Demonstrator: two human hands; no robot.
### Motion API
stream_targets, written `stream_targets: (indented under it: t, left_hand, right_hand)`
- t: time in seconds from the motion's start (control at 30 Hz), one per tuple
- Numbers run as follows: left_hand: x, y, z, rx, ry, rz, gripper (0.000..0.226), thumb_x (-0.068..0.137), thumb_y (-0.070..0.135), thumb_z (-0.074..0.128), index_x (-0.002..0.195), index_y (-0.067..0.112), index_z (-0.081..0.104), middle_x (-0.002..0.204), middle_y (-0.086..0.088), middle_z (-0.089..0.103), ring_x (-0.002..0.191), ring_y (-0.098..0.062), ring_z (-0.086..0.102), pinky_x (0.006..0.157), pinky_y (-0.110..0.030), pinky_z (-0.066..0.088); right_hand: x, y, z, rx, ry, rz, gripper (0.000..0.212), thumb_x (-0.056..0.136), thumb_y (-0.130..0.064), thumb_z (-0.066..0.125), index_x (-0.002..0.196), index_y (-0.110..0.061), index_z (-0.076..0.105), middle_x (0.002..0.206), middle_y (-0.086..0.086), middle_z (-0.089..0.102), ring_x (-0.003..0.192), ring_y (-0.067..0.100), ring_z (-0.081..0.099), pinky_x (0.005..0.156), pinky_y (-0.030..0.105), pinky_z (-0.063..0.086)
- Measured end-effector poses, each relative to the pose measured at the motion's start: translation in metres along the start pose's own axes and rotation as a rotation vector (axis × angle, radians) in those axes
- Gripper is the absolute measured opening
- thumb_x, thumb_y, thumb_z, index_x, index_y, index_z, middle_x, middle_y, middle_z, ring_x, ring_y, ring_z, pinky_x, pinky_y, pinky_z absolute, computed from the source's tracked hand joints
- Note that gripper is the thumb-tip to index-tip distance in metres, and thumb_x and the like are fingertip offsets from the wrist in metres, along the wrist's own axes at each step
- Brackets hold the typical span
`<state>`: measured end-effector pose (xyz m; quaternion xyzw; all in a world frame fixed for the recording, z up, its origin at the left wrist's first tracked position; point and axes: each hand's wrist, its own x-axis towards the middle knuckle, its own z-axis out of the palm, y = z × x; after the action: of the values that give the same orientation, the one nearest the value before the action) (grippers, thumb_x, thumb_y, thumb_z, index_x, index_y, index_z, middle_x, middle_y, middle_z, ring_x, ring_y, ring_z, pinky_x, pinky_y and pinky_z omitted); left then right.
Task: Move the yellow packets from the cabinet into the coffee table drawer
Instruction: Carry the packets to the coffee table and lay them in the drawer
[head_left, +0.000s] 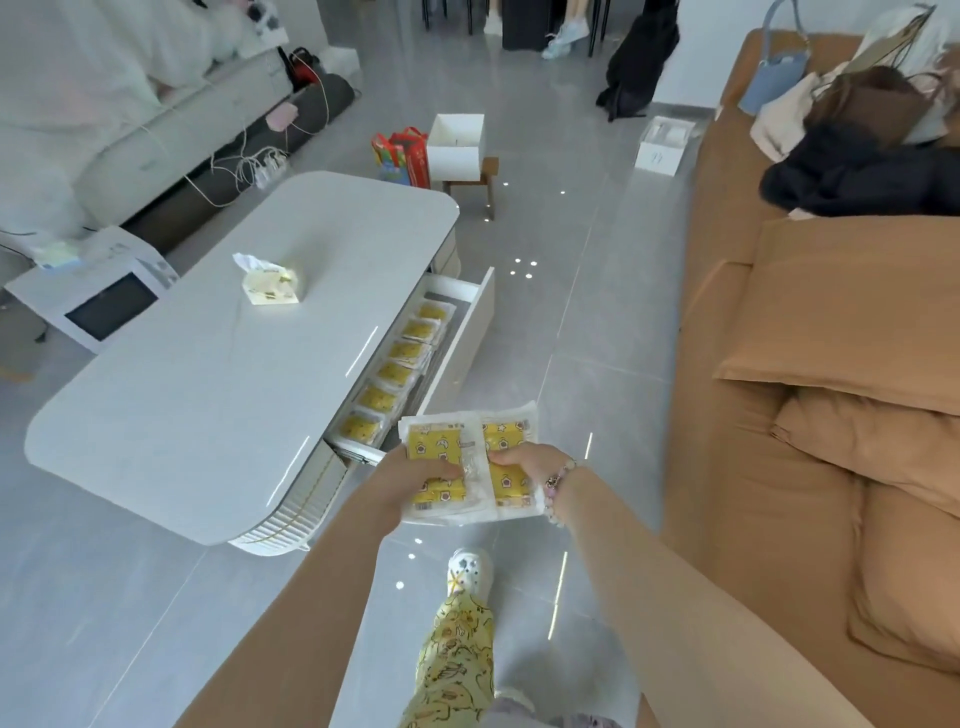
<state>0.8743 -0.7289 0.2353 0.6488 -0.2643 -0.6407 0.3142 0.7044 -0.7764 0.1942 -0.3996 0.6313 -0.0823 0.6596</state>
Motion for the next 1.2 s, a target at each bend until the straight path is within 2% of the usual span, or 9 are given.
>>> stream_targets:
  t: [0.13,0.23,0.43,0.6,0.83,0.97,1.07,1.2]
  left_hand:
    - [0.045,0.034,-0.003,0.025,-0.024,-0.002,0.025,0.076,-0.006,0.069,0.098,0.007,0.068,0.090,-0.010,0.072,0.076,-0.024,0.069,0.066,-0.030,0.055]
    - [0.086,0.067,-0.005,0.038,-0.045,-0.012,0.022,0.077,-0.007,0.068,0.091,0.010,0.068,0.079,-0.006,0.073,0.072,-0.022,0.068,0.067,-0.031,0.055]
    - [0.173,0.132,0.006,0.059,-0.096,-0.011,0.023,0.078,-0.007,0.066,0.089,0.013,0.067,0.080,-0.004,0.071,0.066,-0.016,0.069,0.060,-0.026,0.053]
    - [0.234,0.177,0.012,0.071,-0.101,-0.044,0.023,0.078,-0.007,0.066,0.087,0.014,0.067,0.071,0.002,0.072,0.065,-0.015,0.068,0.060,-0.026,0.052]
    - [0.303,0.217,0.037,0.113,-0.146,-0.108,0.023,0.077,-0.006,0.067,0.093,0.010,0.068,0.088,-0.009,0.071,0.076,-0.022,0.068,0.068,-0.030,0.055]
    - [0.333,0.230,0.059,0.094,-0.138,-0.149,0.023,0.076,-0.005,0.068,0.091,0.013,0.068,0.084,-0.005,0.073,0.076,-0.022,0.069,0.067,-0.030,0.054]
    - [0.361,0.247,0.077,0.086,-0.140,-0.149,0.025,0.077,-0.003,0.068,0.098,0.012,0.068,0.089,-0.007,0.072,0.079,-0.023,0.069,0.068,-0.031,0.053]
    - [0.392,0.269,0.105,-0.005,-0.061,-0.167,0.024,0.078,-0.004,0.067,0.096,0.012,0.067,0.079,-0.004,0.072,0.069,-0.019,0.069,0.060,-0.027,0.053]
  right_hand:
    - [0.038,-0.035,-0.015,-0.007,0.009,-0.018,0.063,0.084,-0.044,0.065,0.133,-0.006,0.053,0.133,0.012,0.056,0.121,0.028,0.053,0.107,0.040,0.039]
    - [0.065,-0.067,-0.031,0.017,0.038,0.010,0.058,0.086,-0.041,0.064,0.130,-0.005,0.055,0.129,0.012,0.058,0.119,0.027,0.055,0.107,0.038,0.039]
    - [0.128,-0.131,-0.083,0.050,0.059,0.054,0.047,0.086,-0.035,0.066,0.121,-0.003,0.060,0.117,0.008,0.064,0.108,0.024,0.061,0.102,0.034,0.043]
    - [0.175,-0.172,-0.113,0.056,0.051,0.070,0.042,0.088,-0.034,0.064,0.118,-0.005,0.062,0.118,0.011,0.065,0.107,0.024,0.063,0.103,0.037,0.044]
    - [0.218,-0.205,-0.159,0.124,0.050,0.107,0.040,0.089,-0.032,0.064,0.117,-0.004,0.064,0.116,0.013,0.067,0.107,0.027,0.064,0.099,0.040,0.047]
    - [0.238,-0.216,-0.190,0.134,0.041,0.134,0.036,0.089,-0.030,0.063,0.115,-0.004,0.063,0.114,0.010,0.067,0.096,0.022,0.064,0.087,0.029,0.052]
    - [0.260,-0.234,-0.221,0.106,0.039,0.138,0.038,0.088,-0.030,0.064,0.115,-0.004,0.064,0.114,0.011,0.067,0.100,0.022,0.065,0.094,0.032,0.049]
    - [0.284,-0.264,-0.266,0.041,0.008,0.155,0.035,0.087,-0.028,0.066,0.112,-0.004,0.064,0.112,0.010,0.068,0.101,0.023,0.064,0.094,0.032,0.048]
